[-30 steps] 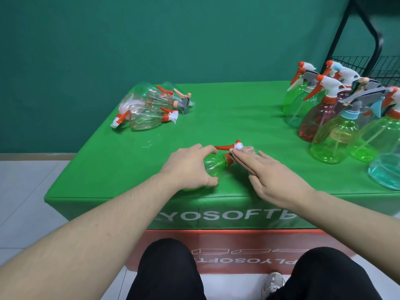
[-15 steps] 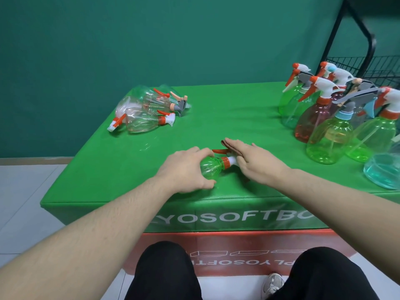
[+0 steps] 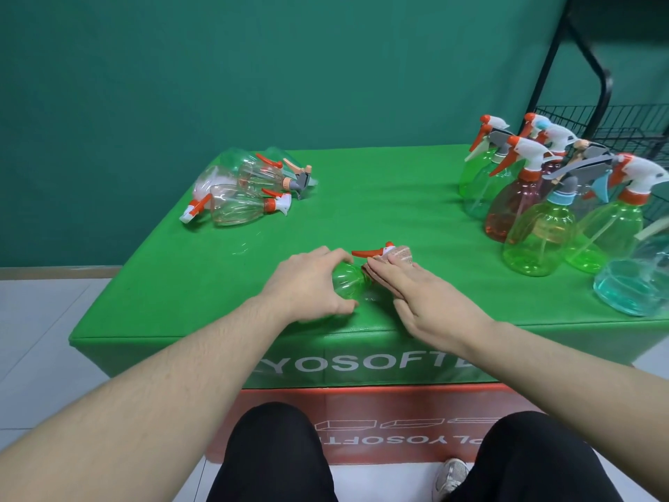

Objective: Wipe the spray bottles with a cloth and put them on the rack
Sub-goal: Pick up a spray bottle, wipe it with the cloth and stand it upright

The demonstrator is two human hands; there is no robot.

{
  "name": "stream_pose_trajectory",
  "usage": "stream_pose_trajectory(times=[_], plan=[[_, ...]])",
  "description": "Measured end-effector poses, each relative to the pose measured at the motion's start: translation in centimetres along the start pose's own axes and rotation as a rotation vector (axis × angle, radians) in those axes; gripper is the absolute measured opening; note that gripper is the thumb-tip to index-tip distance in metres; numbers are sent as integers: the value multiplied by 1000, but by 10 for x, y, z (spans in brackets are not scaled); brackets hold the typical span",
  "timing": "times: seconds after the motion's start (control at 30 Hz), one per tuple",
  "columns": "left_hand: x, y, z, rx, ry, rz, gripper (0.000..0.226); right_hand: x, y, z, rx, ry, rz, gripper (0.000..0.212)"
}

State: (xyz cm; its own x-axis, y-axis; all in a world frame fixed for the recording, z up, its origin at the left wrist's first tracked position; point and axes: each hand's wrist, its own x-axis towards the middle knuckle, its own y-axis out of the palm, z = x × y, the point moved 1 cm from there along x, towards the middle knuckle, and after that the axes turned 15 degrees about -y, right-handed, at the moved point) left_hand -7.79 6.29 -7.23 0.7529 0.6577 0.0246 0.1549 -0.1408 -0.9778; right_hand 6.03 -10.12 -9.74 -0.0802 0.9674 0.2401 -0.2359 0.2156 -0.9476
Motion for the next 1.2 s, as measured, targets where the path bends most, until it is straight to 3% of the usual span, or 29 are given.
stream_pose_trajectory(times=[0.27, 0.53, 0.93, 1.2], plan=[[-6, 5, 2, 33, 74, -59, 86, -2, -15, -13, -52, 50, 49, 67], [-8, 9, 4, 48, 120, -88, 84, 23, -27, -35, -61, -17, 251, 68], [-8, 9, 6, 36, 90, -79, 82, 62, -18, -33, 66, 12, 185, 60], [-13, 9, 7, -6, 100, -101, 82, 38, -44, -23, -160, -51, 316, 56]])
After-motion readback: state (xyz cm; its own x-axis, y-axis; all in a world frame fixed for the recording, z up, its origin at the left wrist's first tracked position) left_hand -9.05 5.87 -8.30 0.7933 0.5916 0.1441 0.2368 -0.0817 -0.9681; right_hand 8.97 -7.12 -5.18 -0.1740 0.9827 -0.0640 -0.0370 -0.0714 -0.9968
